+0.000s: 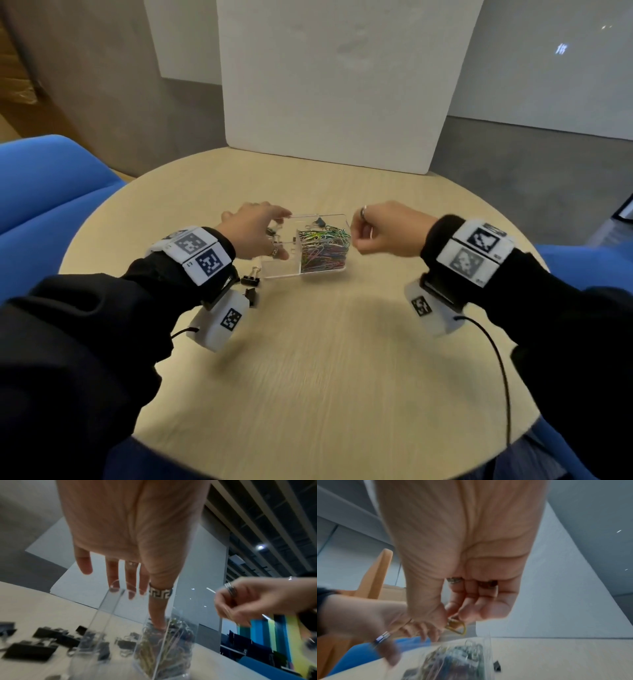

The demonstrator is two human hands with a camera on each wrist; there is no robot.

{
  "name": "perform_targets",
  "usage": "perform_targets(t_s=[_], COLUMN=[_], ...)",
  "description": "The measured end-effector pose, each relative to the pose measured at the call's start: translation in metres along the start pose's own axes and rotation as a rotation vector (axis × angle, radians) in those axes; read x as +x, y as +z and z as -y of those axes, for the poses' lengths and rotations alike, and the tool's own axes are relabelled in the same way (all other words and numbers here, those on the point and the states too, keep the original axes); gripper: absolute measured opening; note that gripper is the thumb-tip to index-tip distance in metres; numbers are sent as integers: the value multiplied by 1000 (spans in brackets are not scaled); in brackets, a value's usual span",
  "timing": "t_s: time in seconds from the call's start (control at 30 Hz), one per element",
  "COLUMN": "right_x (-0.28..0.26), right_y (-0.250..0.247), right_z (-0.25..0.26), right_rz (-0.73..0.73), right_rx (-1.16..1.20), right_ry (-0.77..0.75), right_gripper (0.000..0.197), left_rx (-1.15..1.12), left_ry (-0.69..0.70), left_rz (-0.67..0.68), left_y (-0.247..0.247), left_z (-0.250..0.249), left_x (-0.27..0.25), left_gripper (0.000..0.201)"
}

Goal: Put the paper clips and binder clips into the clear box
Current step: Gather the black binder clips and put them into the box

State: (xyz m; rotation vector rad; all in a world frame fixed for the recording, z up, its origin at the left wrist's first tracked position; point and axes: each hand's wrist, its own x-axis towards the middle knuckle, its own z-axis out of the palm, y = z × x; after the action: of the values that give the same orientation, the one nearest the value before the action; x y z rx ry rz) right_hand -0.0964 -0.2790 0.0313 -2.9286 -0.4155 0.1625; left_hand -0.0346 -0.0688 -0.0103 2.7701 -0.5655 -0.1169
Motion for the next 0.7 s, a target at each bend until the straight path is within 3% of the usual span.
perform_targets(t_s=[0.13, 0.3, 0.5, 0.7], right_x=[32, 50, 45, 27], right_y=[-4, 9, 18, 22], right_z=[7, 9, 2, -2], right_rz=[-160, -85, -122, -347], right_rx=[-21, -101, -16, 203], right_ry=[8, 52, 65, 72], right_gripper=[7, 15, 22, 26], left_rx=[-161, -255, -289, -309], left_ry=[18, 44, 63, 55], left_rz=[3, 31, 30, 34], left_y=[5, 1, 2, 4], left_z=[7, 12, 15, 15], left_x=[1, 3, 5, 5], left_gripper=[72, 74, 73, 63])
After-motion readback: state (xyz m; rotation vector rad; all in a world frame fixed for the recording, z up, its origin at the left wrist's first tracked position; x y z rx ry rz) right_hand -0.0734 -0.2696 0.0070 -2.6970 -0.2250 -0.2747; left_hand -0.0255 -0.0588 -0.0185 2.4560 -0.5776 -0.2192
